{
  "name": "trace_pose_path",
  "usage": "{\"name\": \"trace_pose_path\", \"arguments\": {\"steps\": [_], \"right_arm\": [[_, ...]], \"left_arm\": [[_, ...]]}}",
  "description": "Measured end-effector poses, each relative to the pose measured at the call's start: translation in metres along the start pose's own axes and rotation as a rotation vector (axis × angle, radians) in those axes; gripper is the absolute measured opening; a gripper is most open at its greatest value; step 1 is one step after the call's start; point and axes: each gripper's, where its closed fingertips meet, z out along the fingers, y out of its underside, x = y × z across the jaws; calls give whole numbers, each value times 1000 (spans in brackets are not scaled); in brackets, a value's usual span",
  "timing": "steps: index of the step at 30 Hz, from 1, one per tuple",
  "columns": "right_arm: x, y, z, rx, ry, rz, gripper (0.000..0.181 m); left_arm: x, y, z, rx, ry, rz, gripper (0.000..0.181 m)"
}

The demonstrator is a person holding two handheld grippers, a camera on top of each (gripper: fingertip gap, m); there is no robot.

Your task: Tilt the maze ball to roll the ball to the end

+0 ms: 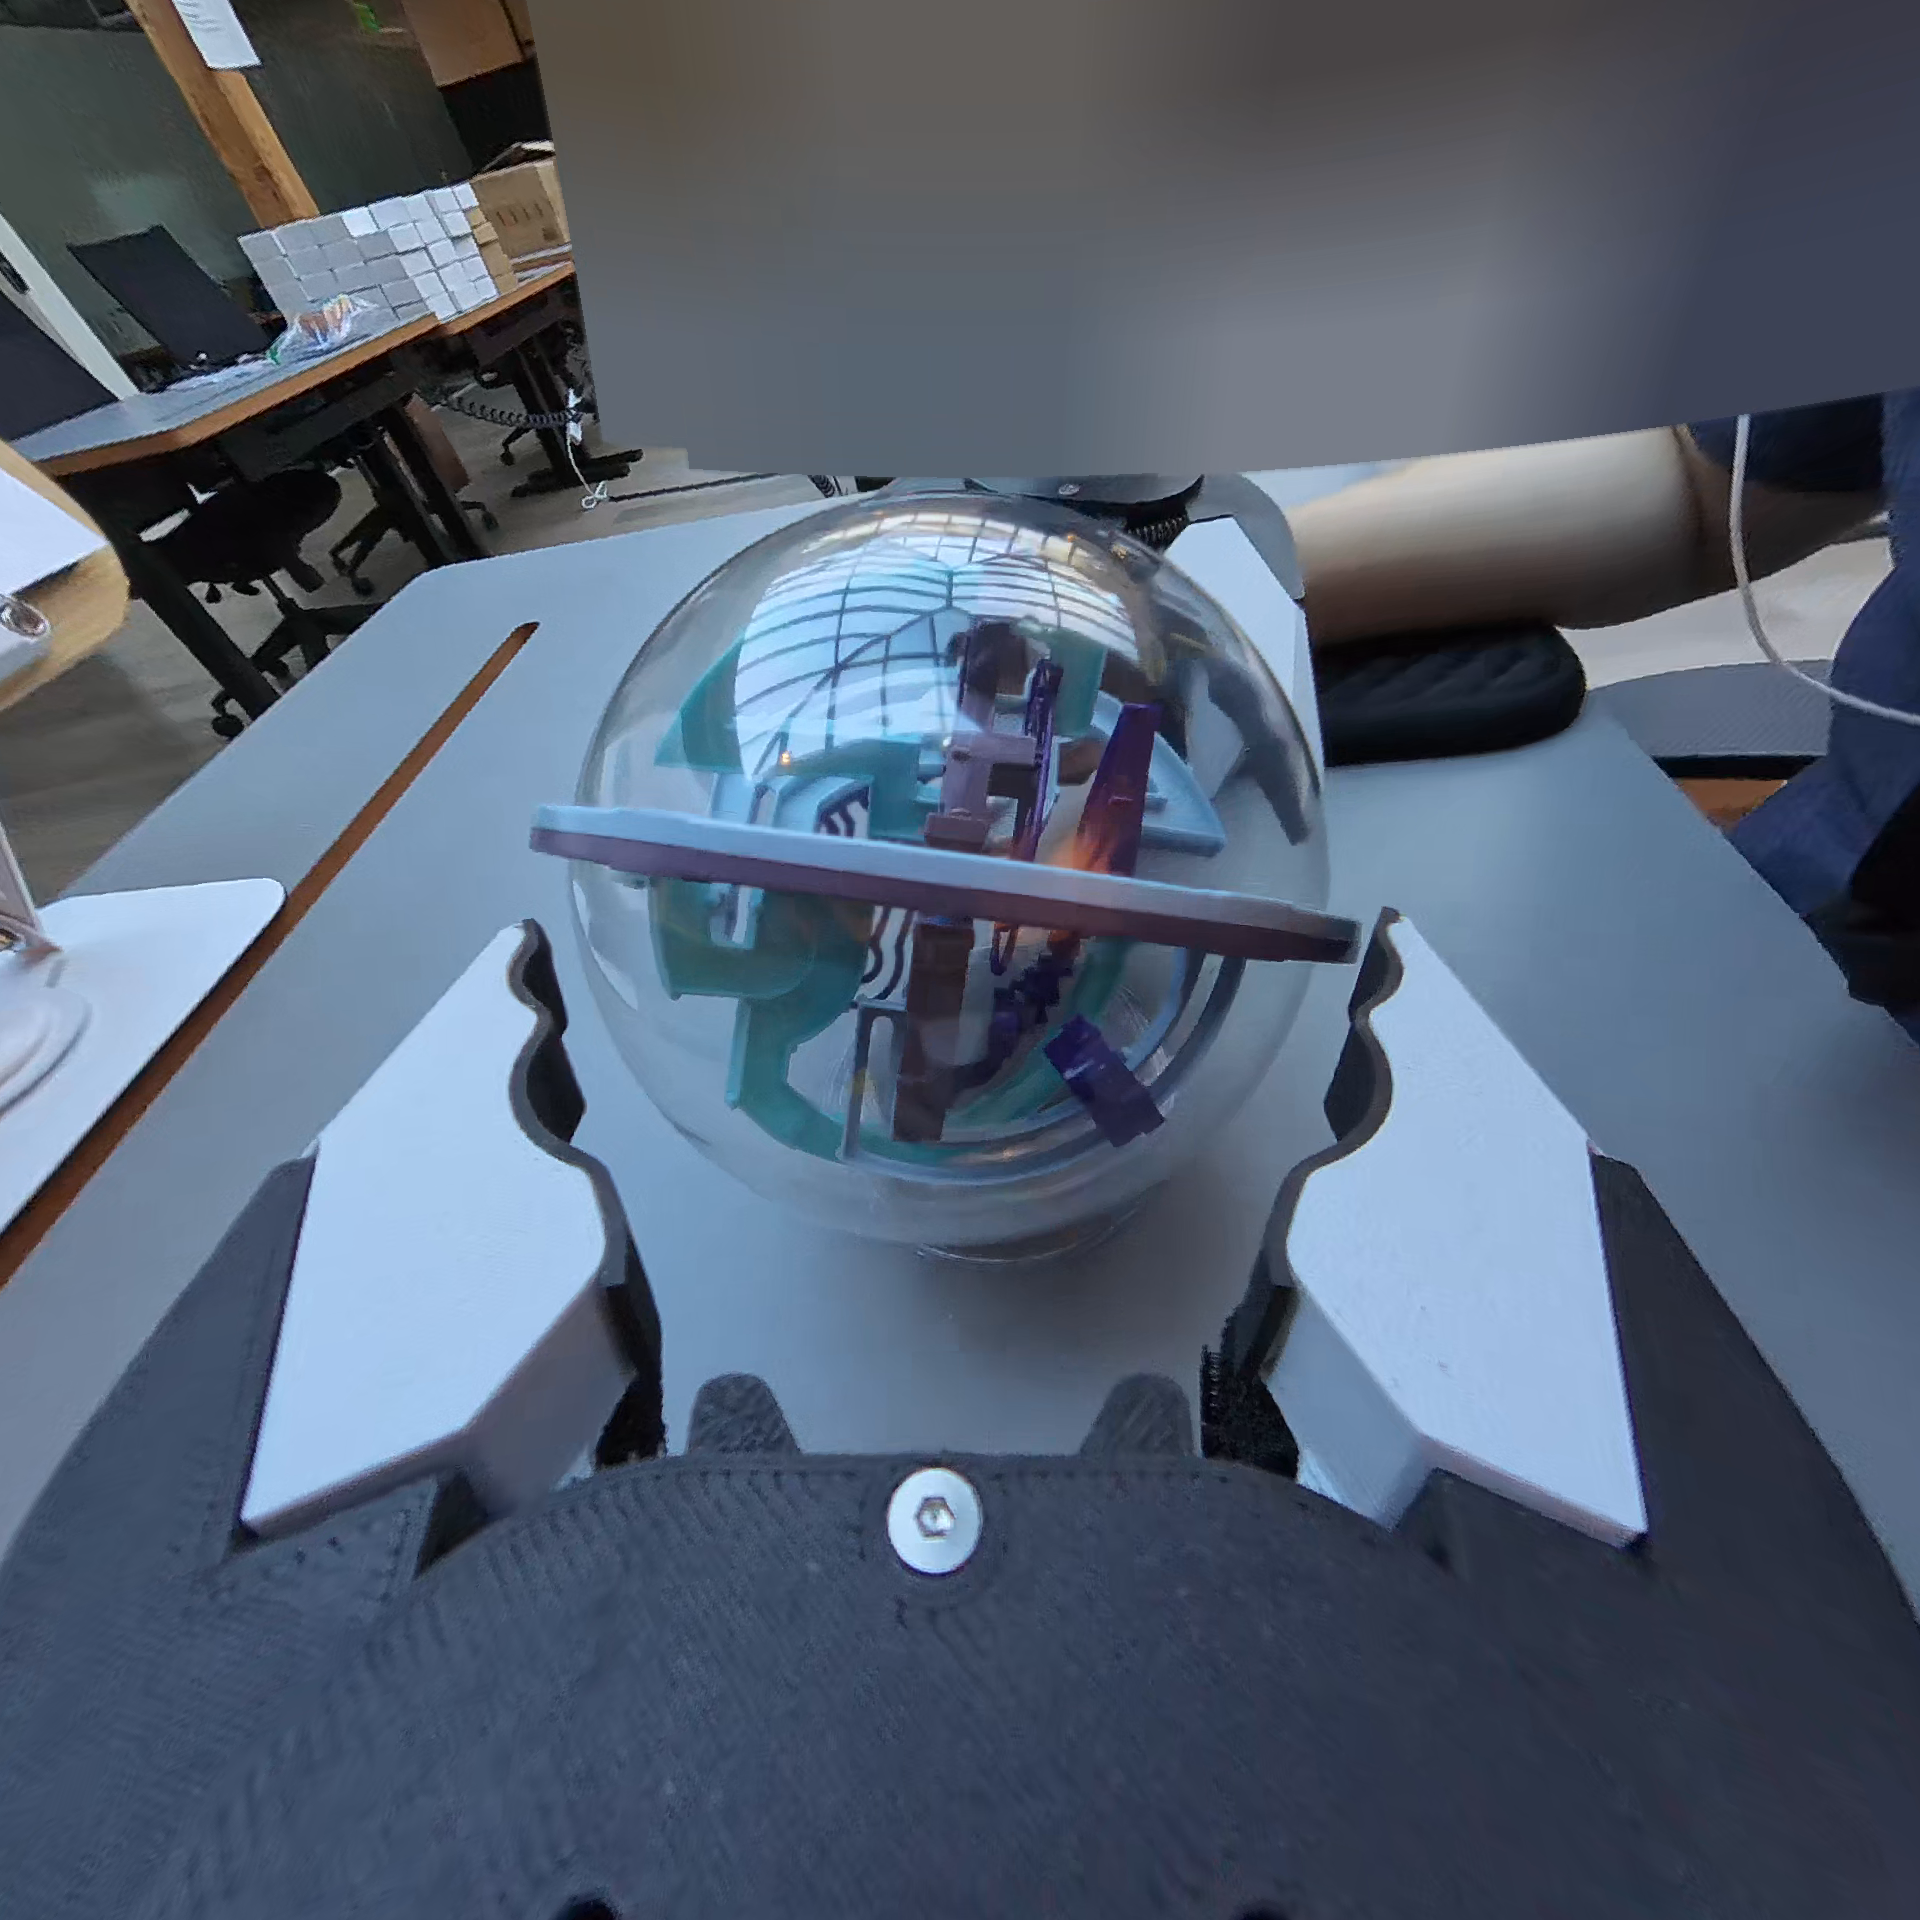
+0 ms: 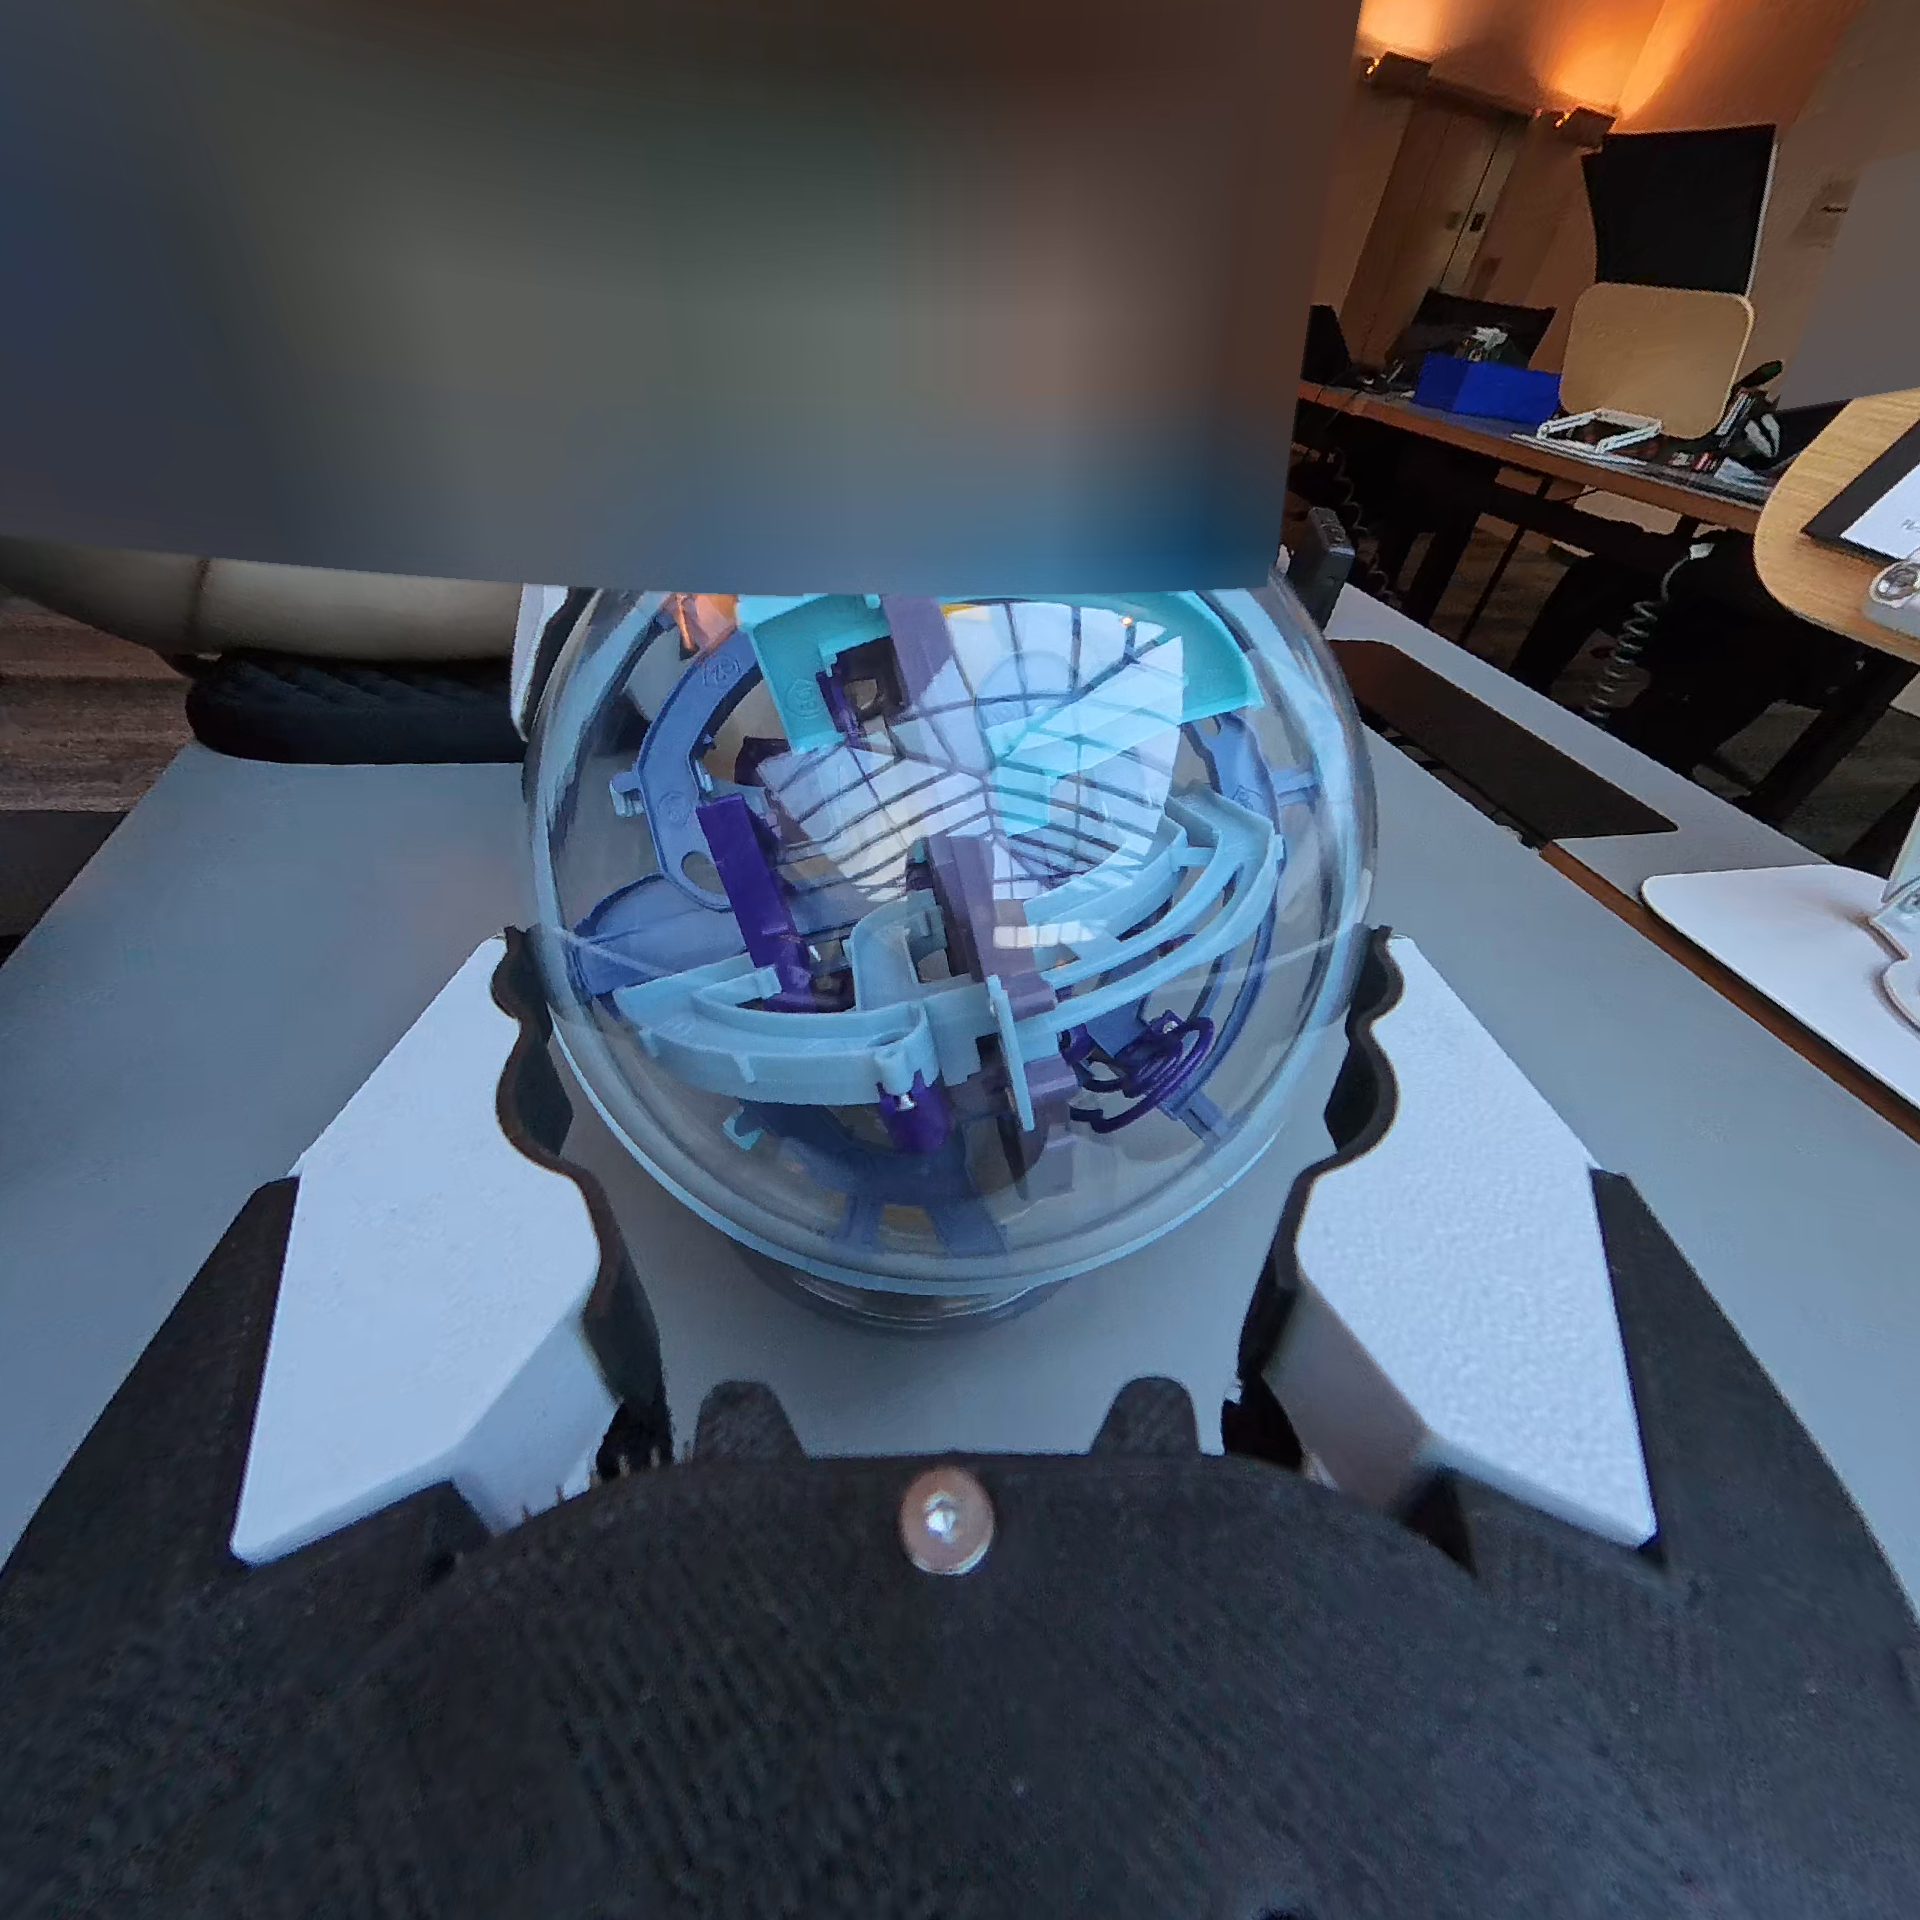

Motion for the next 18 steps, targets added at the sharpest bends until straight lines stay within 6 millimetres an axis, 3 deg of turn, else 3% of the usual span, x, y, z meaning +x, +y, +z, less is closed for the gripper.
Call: {"name": "trace_pose_path", "arguments": {"steps": [18], "right_arm": [[0, -2, 0, 6, 15, -18, 149]], "left_arm": [[-2, 0, 2, 95, 58, -231, 148]]}}
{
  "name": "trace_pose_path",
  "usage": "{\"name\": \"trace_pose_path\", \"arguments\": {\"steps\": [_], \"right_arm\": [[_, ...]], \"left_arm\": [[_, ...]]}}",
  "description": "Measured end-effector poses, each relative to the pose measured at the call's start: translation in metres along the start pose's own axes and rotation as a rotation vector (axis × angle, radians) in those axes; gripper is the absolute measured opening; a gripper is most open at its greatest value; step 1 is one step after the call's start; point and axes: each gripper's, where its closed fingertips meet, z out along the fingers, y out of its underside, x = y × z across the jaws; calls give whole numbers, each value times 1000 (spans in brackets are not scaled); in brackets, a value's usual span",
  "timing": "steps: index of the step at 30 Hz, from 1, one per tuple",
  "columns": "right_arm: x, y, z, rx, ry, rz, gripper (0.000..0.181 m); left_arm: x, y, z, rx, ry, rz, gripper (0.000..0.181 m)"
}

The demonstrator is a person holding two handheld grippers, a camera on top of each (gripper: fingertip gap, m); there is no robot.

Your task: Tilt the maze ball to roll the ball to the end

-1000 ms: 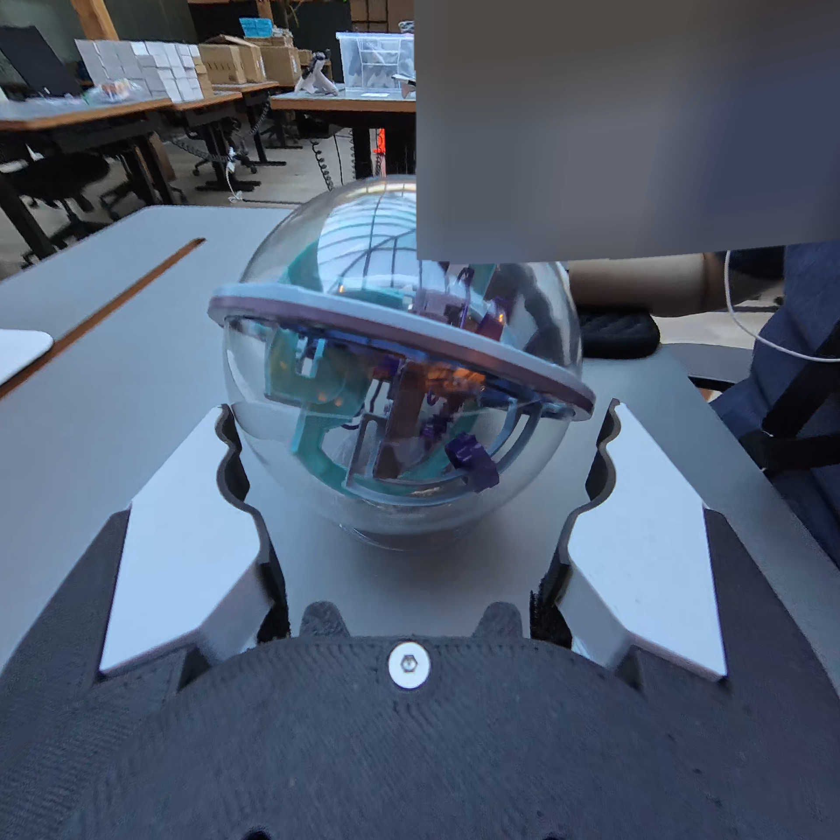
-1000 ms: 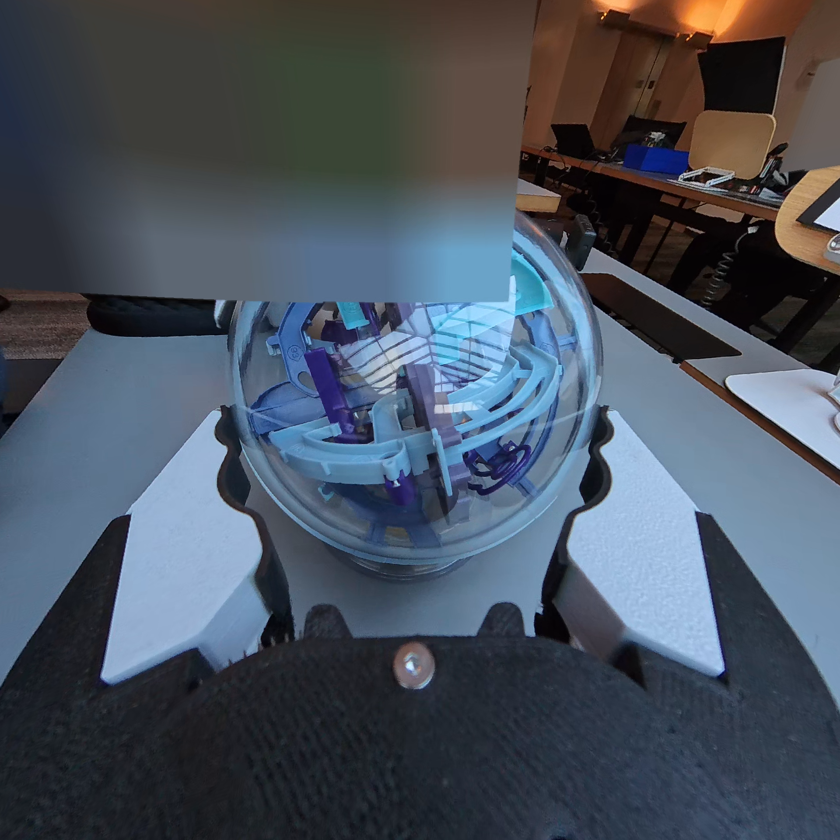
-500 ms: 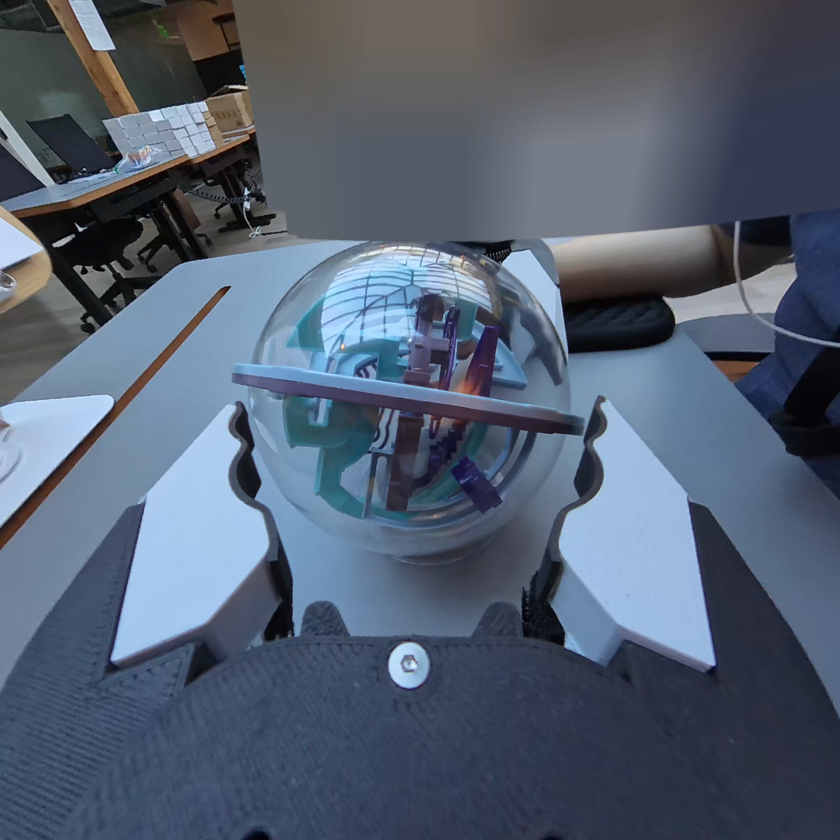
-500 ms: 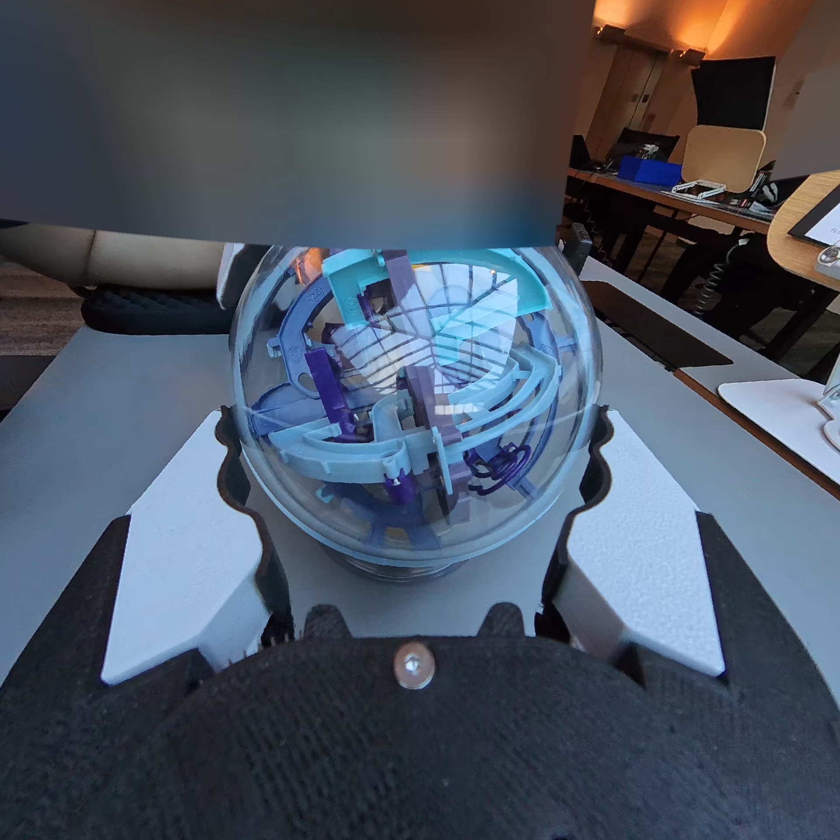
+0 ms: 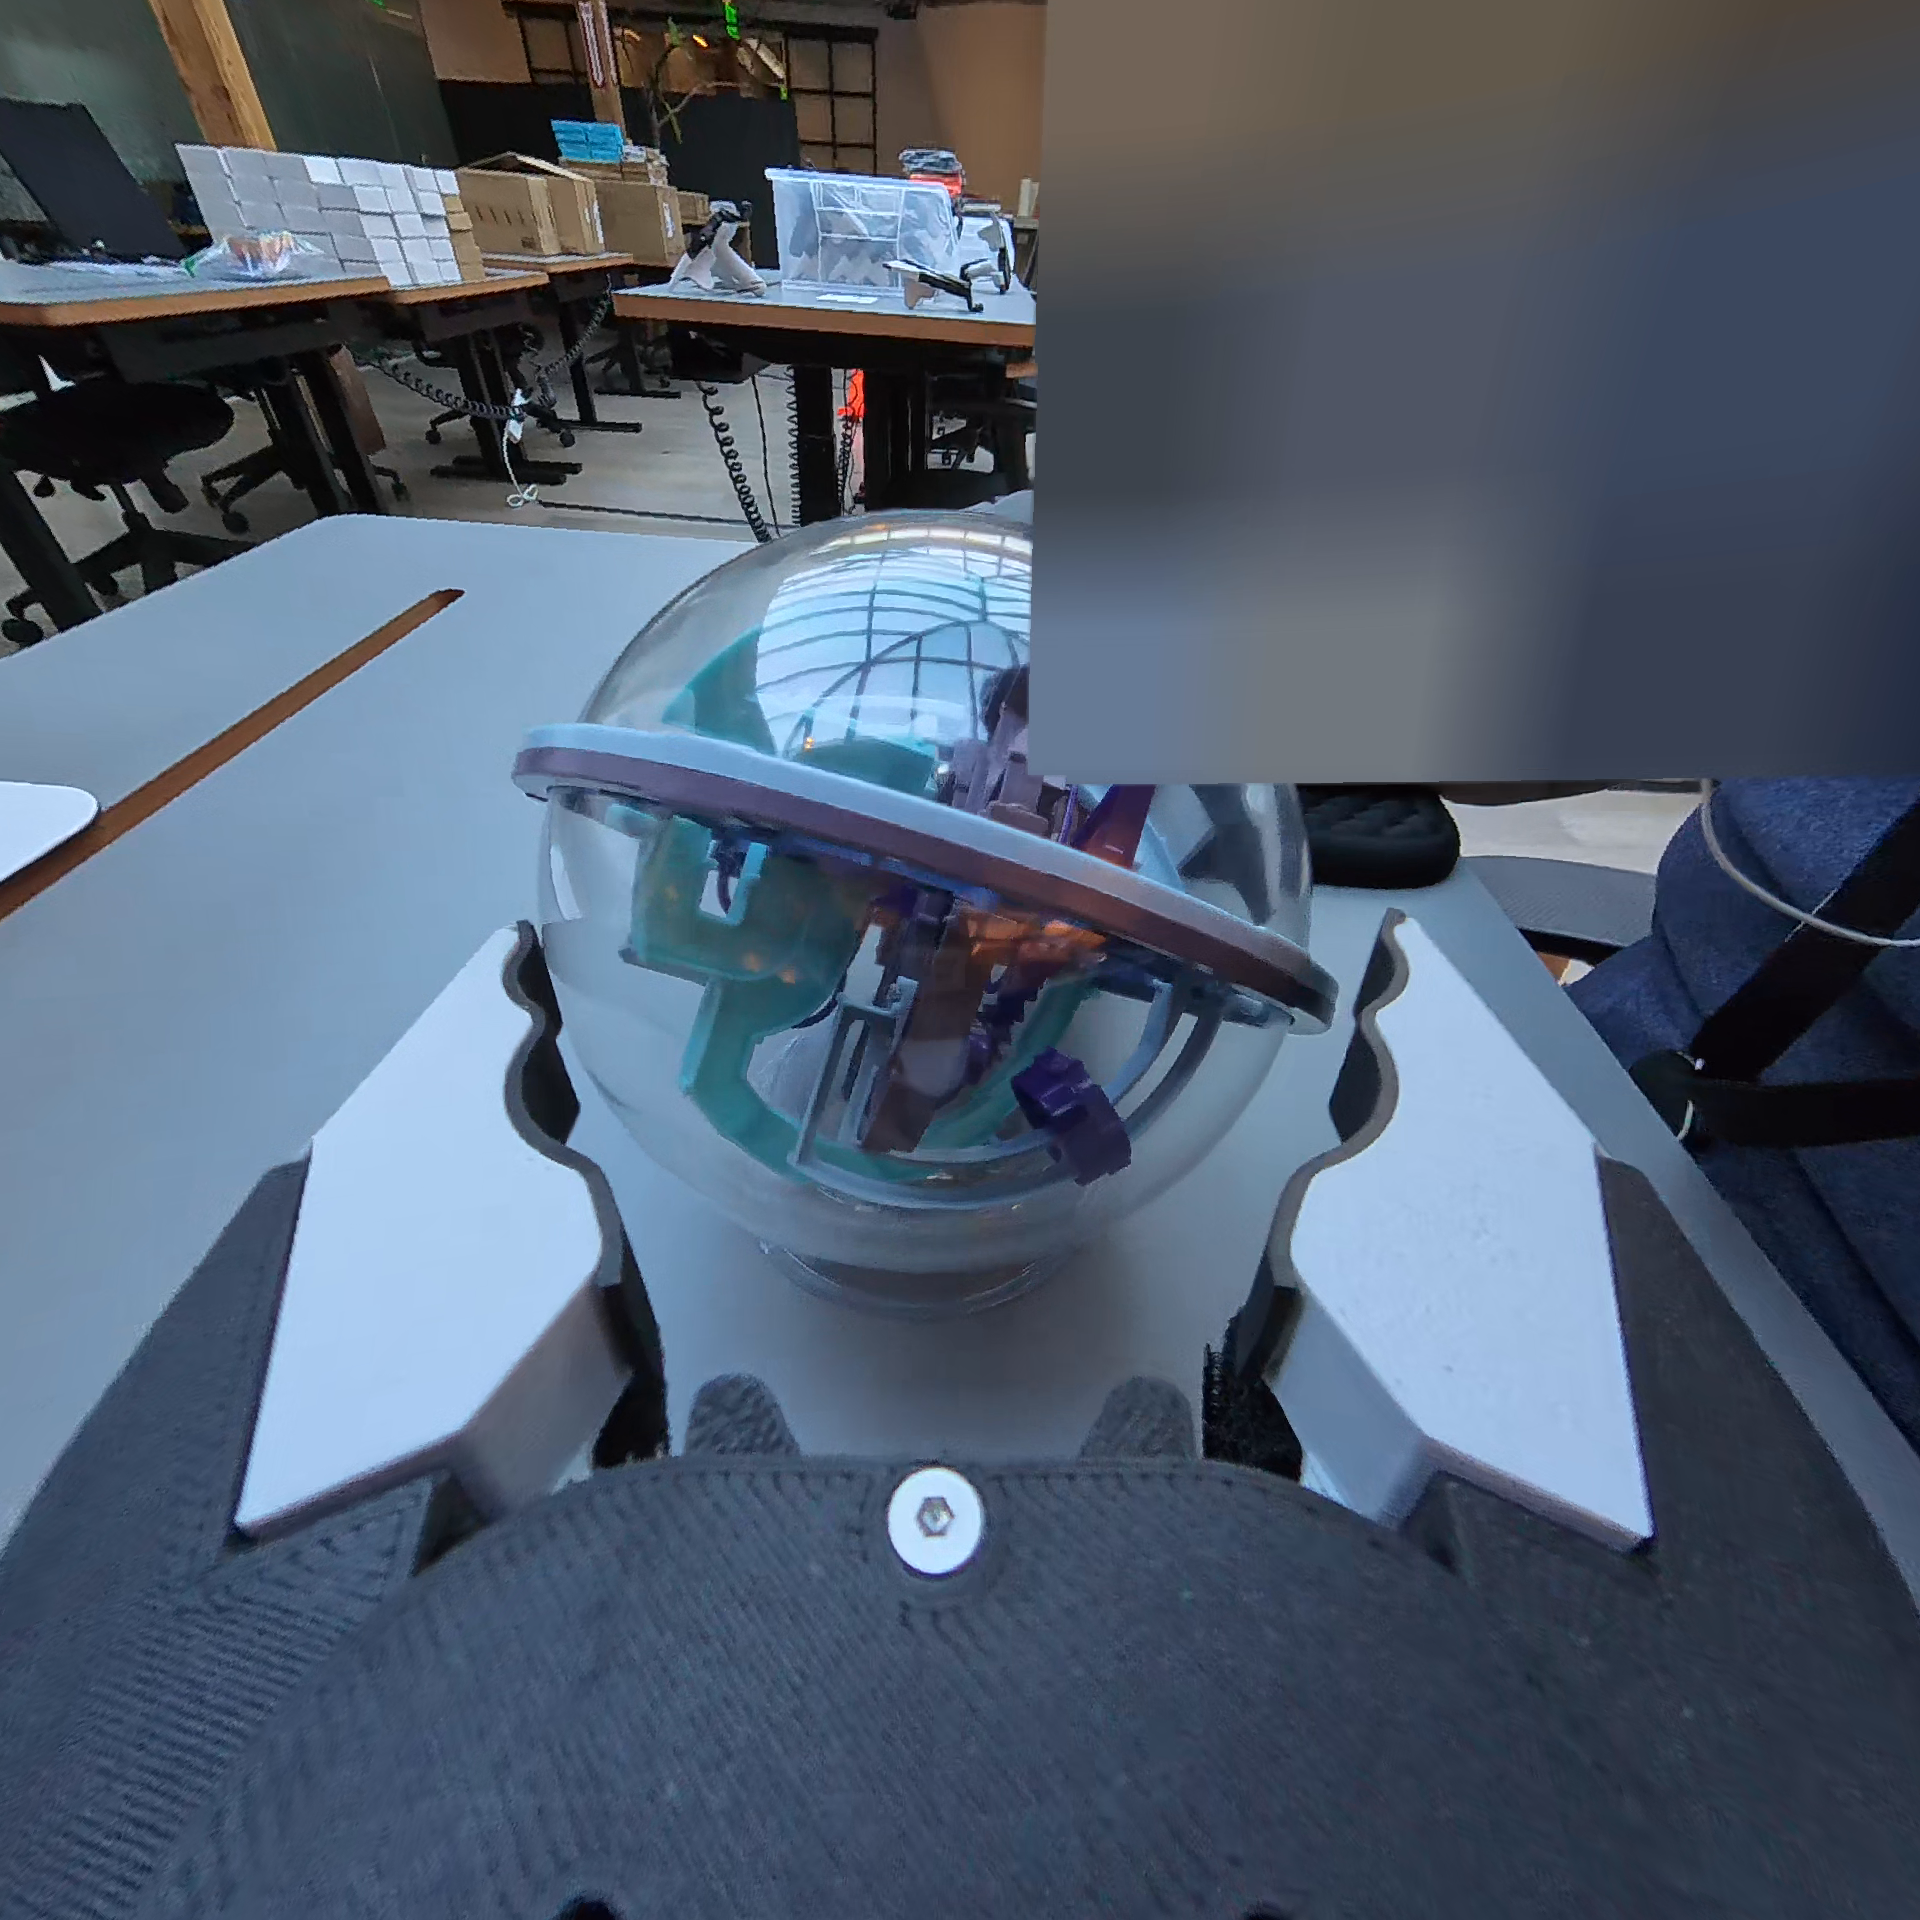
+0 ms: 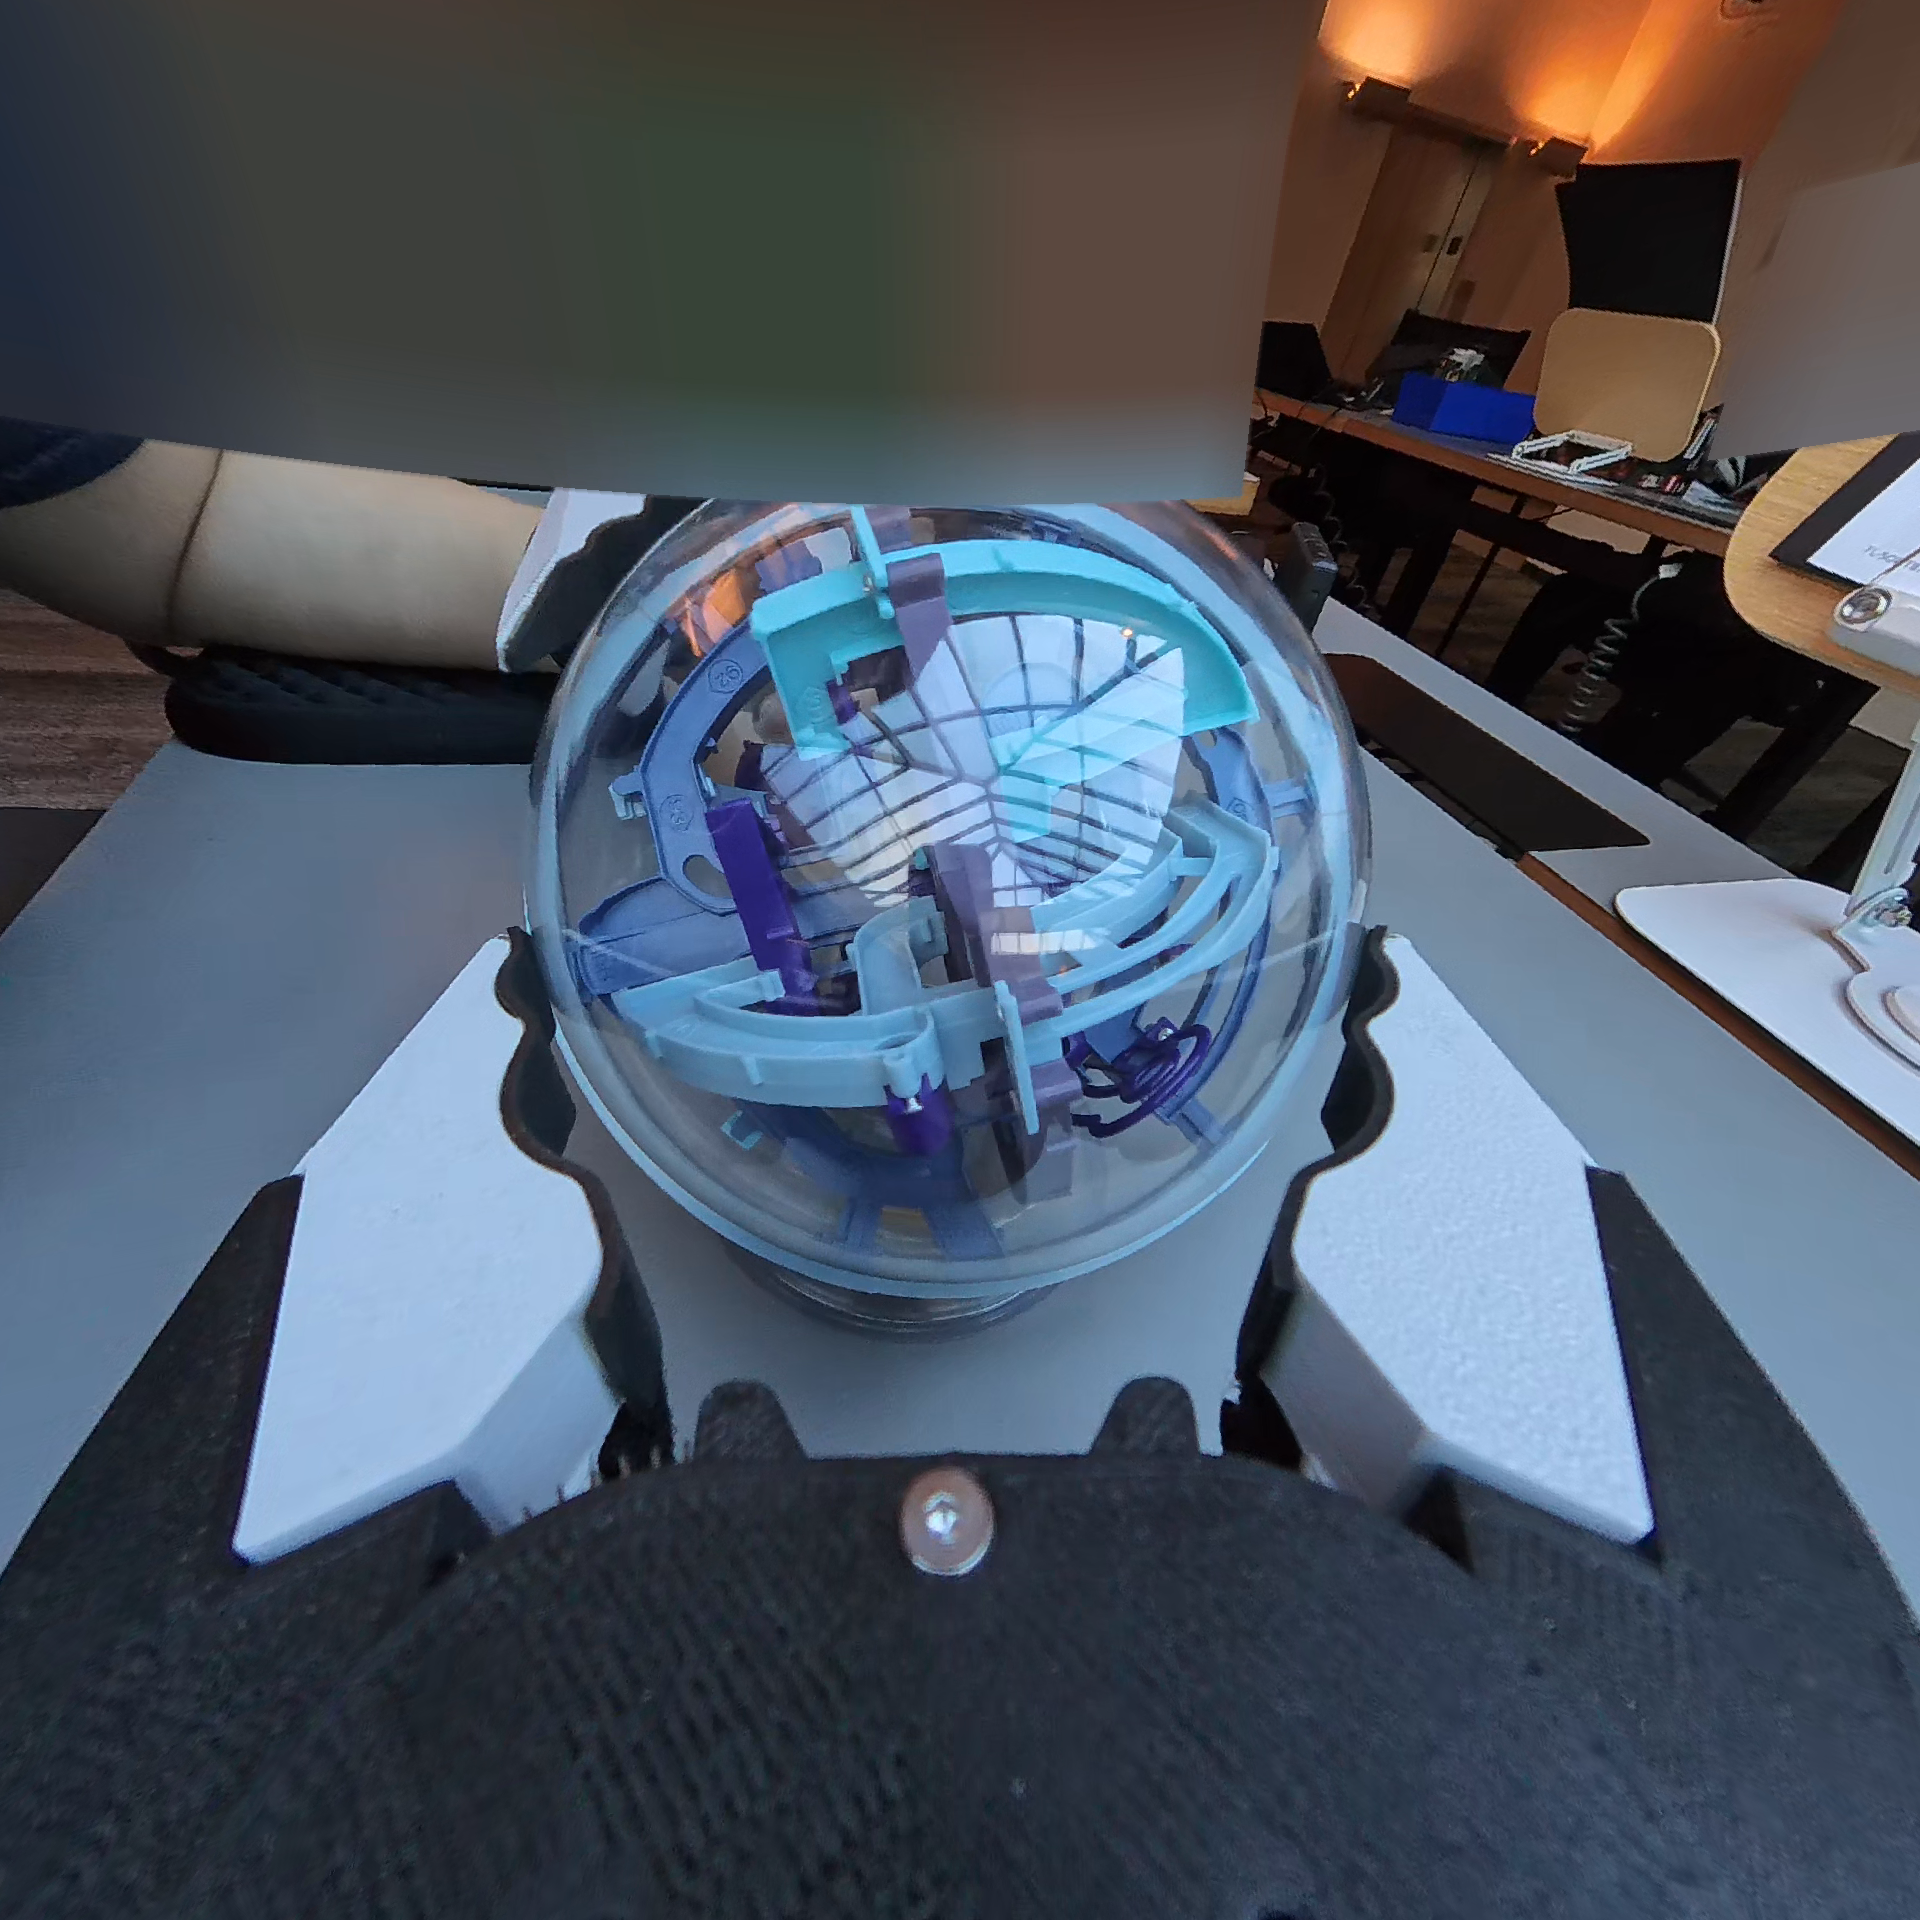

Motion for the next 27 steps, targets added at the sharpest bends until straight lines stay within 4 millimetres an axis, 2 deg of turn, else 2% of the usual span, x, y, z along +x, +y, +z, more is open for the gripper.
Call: {"name": "trace_pose_path", "arguments": {"steps": [9, 27], "right_arm": [[0, -2, -1, -11, 22, -14, 148], [2, -6, -3, -9, 30, 5, 149]], "left_arm": [[-2, 11, 0, -22, 10, -34, 148], [-2, 12, -2, -8, 11, -52, 146]]}}
